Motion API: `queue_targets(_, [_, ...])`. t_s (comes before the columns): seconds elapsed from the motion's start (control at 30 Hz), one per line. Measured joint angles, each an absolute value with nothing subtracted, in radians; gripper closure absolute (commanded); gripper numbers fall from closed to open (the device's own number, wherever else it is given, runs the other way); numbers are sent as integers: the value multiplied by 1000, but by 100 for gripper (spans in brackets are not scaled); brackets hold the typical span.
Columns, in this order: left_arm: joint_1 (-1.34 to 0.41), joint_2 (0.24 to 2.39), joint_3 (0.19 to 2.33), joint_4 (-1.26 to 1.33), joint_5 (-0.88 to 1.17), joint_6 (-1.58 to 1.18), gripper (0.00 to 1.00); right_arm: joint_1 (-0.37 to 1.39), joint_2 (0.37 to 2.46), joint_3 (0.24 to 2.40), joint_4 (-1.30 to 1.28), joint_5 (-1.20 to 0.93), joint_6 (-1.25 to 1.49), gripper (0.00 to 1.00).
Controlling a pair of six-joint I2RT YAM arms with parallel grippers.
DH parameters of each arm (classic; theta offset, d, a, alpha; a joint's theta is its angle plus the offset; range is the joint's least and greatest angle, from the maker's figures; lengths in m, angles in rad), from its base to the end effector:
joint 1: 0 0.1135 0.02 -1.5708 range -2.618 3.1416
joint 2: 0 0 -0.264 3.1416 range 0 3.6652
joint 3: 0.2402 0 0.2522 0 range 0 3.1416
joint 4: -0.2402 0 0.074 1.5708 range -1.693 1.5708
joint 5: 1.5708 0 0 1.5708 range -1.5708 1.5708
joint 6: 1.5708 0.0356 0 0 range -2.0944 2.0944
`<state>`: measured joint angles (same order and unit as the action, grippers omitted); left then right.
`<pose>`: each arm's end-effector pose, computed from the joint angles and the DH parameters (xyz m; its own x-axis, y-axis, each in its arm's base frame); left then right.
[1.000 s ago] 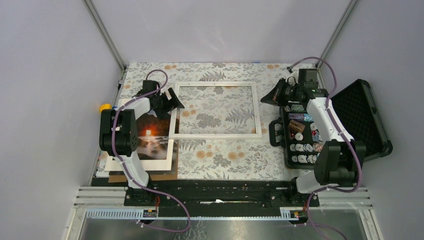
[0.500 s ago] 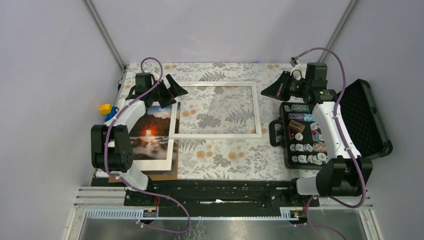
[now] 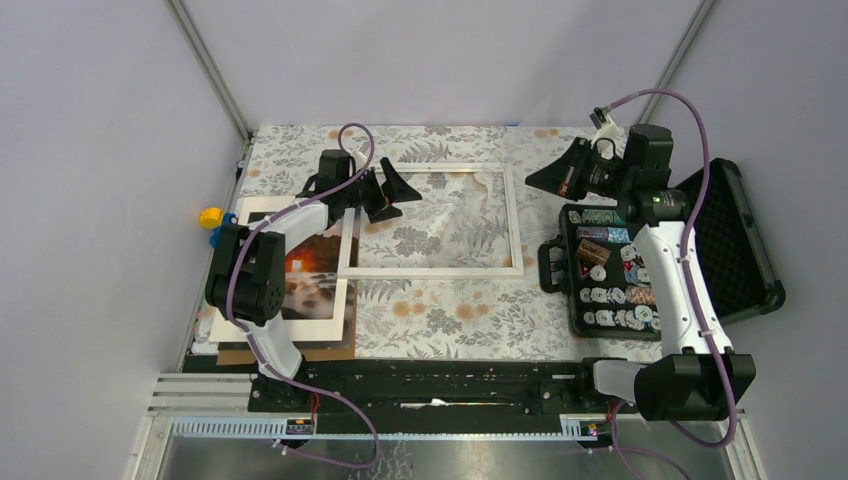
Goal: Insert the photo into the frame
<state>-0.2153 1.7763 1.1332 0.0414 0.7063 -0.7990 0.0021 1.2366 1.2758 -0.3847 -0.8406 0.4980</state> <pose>0.3753 -0.1057 0.2158 -0.8767 -0.3664 -0.3117 0.0816 0.5253 -0.8470 0.2677 0.0271 0.3993 -0.6331 0.3173 -0.7061 -0.4553 0.5850 0.6711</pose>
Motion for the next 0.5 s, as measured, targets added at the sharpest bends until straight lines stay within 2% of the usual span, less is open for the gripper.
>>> queue_targets(0.27, [-212,1733,1129,-10,714,-757,1,17,1245,1282,-330,-856,583,100])
queue_targets(0.5, [-118,1634,1131,-96,706,-734,1,139,1325,1368,-195,-881,704,100])
